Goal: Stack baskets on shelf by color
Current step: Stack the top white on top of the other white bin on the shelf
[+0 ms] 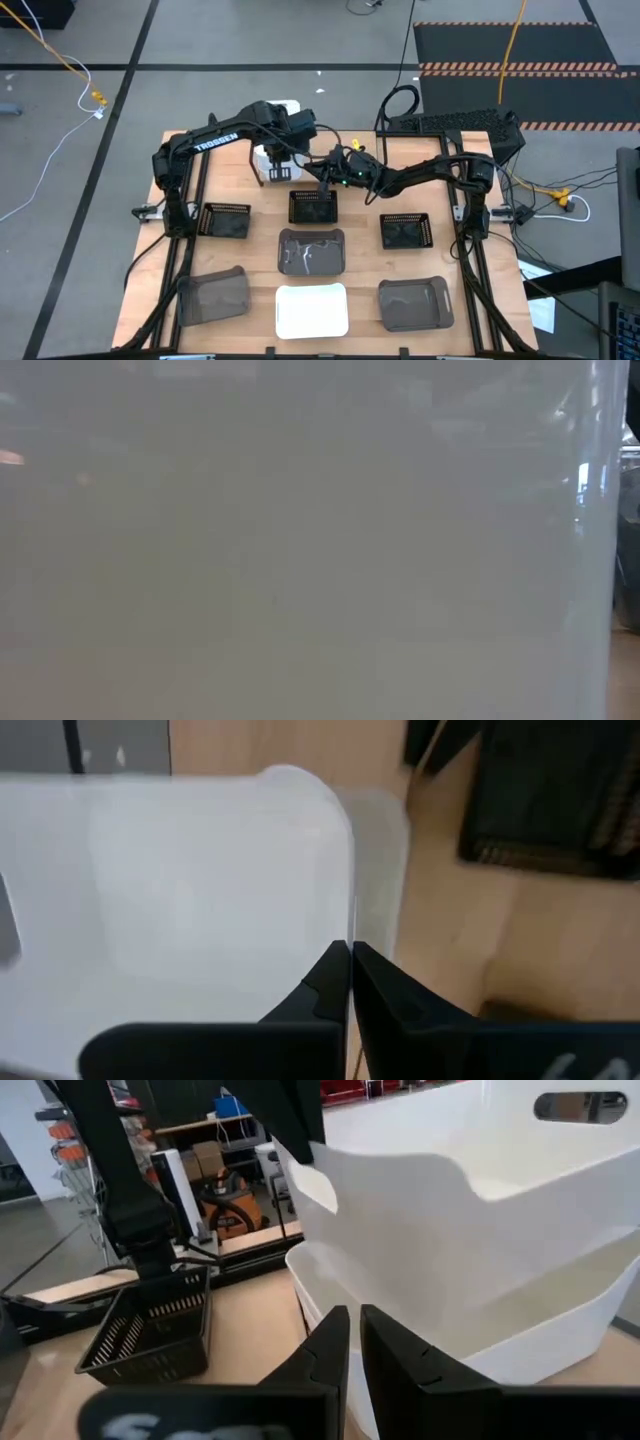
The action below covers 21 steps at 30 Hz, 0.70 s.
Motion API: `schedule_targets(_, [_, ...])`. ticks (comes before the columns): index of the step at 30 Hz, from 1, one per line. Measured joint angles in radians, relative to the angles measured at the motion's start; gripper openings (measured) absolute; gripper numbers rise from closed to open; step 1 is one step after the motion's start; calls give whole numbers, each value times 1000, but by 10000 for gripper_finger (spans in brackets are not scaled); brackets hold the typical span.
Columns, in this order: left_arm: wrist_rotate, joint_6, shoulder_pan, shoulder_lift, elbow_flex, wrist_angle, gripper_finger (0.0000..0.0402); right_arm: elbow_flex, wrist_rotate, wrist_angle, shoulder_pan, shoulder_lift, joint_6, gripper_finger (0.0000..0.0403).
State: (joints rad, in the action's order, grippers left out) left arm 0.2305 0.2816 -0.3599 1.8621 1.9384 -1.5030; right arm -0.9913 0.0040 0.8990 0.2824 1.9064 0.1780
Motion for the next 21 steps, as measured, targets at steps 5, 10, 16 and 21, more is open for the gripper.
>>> schedule_targets(5, [34, 9, 2, 0, -51, -10, 4, 1, 20, -41, 19, 0, -22, 22])
schedule_targets(10, [-25, 24, 6, 0, -55, -6, 16, 1, 20, -45, 32, 0, -19, 22])
schedule_targets(16, [-39, 23, 28, 0, -55, -4, 4, 1, 18, -44, 32, 0, -19, 22])
schedule_targets(21, [-107, 8, 36, 0, -56, -3, 19, 1, 17, -44, 33, 0, -21, 22])
